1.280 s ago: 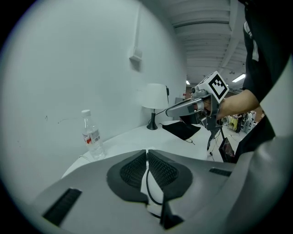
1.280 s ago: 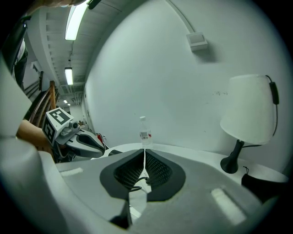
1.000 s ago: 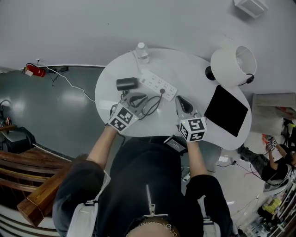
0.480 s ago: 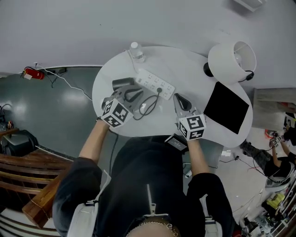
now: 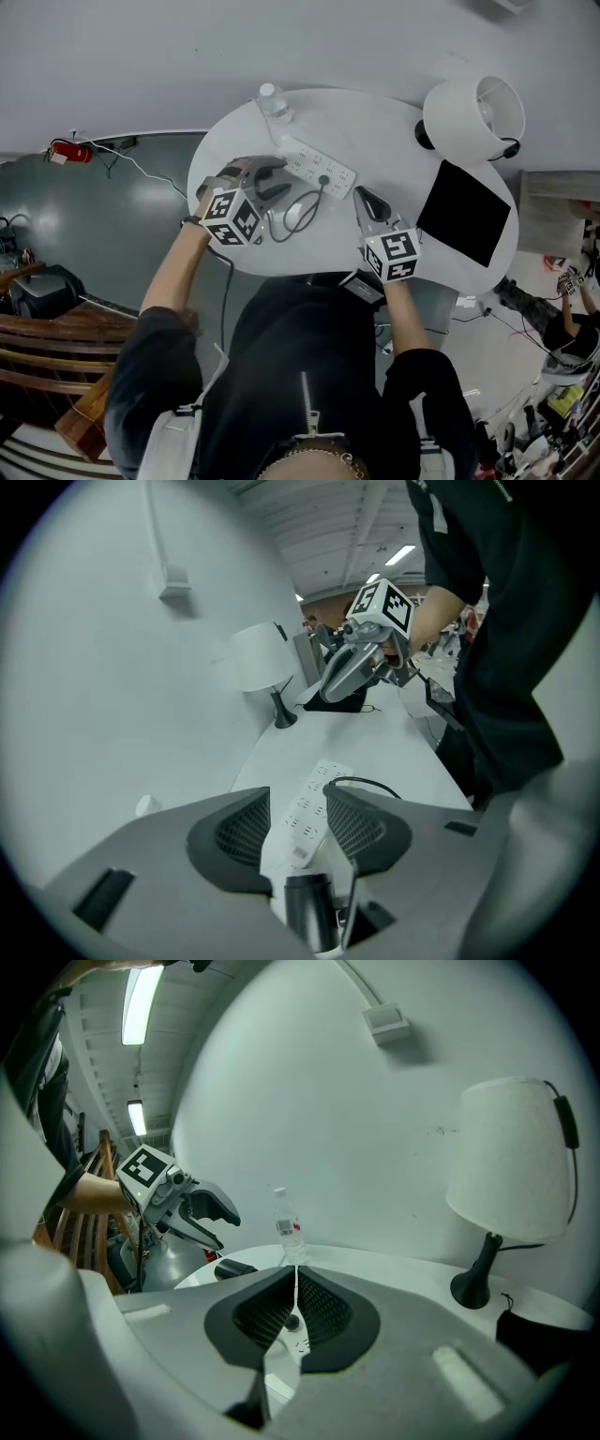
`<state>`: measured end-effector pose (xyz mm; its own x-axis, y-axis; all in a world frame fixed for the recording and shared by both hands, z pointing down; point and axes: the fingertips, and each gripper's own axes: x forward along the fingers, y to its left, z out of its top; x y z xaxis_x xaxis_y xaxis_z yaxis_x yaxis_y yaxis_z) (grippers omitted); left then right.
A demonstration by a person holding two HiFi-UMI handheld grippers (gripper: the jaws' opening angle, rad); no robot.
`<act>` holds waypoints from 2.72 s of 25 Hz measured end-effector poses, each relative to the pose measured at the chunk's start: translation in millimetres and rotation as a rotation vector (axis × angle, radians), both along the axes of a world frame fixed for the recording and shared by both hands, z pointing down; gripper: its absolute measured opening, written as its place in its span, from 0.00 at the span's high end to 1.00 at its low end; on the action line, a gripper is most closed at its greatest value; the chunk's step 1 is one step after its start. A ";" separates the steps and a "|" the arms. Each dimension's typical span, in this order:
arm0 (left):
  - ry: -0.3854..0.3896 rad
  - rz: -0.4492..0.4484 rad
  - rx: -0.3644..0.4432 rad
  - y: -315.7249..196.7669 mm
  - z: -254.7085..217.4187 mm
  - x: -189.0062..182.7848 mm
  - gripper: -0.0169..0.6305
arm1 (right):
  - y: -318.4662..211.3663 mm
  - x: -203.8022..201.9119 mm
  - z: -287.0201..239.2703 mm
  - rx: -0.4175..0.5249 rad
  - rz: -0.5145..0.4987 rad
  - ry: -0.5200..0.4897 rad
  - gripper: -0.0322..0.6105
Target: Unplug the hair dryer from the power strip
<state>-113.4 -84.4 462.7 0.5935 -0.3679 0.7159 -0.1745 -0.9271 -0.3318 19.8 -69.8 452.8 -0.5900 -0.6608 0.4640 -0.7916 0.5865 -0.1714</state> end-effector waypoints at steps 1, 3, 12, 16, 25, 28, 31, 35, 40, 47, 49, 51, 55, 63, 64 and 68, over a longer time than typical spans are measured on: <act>-0.020 0.027 0.001 -0.6 1.1 0.7 0.69 | 0.0 -0.3 1.1 -0.003 -0.001 0.000 0.94; -0.057 0.080 0.004 -1.8 4.1 2.4 0.65 | 0.3 -0.9 3.2 -0.008 -0.002 0.001 0.94; -0.136 0.253 0.010 -11.0 14.2 15.5 0.54 | -1.3 -0.8 10.3 -0.031 0.006 0.000 0.94; -0.175 0.297 -0.010 -18.2 23.4 20.1 0.50 | -2.4 0.9 15.1 -0.042 0.013 -0.002 0.94; -0.235 0.385 -0.082 -22.8 53.1 27.9 0.47 | -6.5 0.6 20.4 -0.050 0.023 0.007 0.94; -0.254 0.406 -0.111 -23.6 61.3 29.8 0.46 | -7.9 -0.2 22.6 -0.053 0.027 0.008 0.94; -0.294 0.419 -0.117 -27.3 72.8 27.1 0.46 | -8.8 -2.6 24.0 -0.054 0.029 0.011 0.94; -0.313 0.434 -0.135 -30.8 85.9 29.3 0.46 | -8.2 -4.4 28.6 -0.064 0.036 0.013 0.94; -0.333 0.454 -0.163 -35.0 100.6 35.2 0.46 | -9.5 -3.0 33.2 -0.075 0.045 0.012 0.94; -0.351 0.466 -0.214 -36.5 117.9 44.6 0.42 | -10.7 0.4 38.1 -0.094 0.064 0.005 0.94; -0.363 0.468 -0.228 -37.4 122.4 44.9 0.41 | -11.8 1.5 38.6 -0.097 0.068 0.003 0.94; -0.376 0.473 -0.239 -38.3 126.4 44.2 0.38 | -13.1 1.9 38.9 -0.098 0.072 -0.001 0.94; -0.394 0.489 -0.242 -39.2 133.6 43.2 0.37 | -13.3 1.5 41.5 -0.106 0.075 -0.006 0.94; -0.436 0.517 -0.275 -35.2 151.9 40.0 0.37 | -13.4 0.8 46.1 -0.110 0.077 0.003 0.94; -0.442 0.521 -0.281 -34.8 154.8 39.8 0.37 | -13.5 1.7 46.7 -0.111 0.081 0.003 0.94; -0.467 0.521 -0.290 -35.7 165.0 38.5 0.37 | -12.1 5.4 48.8 -0.118 0.099 0.005 0.94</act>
<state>-74.9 -120.1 627.8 0.2500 0.1185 0.9610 0.4091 -0.9125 0.0061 25.3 -81.9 501.6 -0.5220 -0.6564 0.5446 -0.8458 0.4810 -0.2308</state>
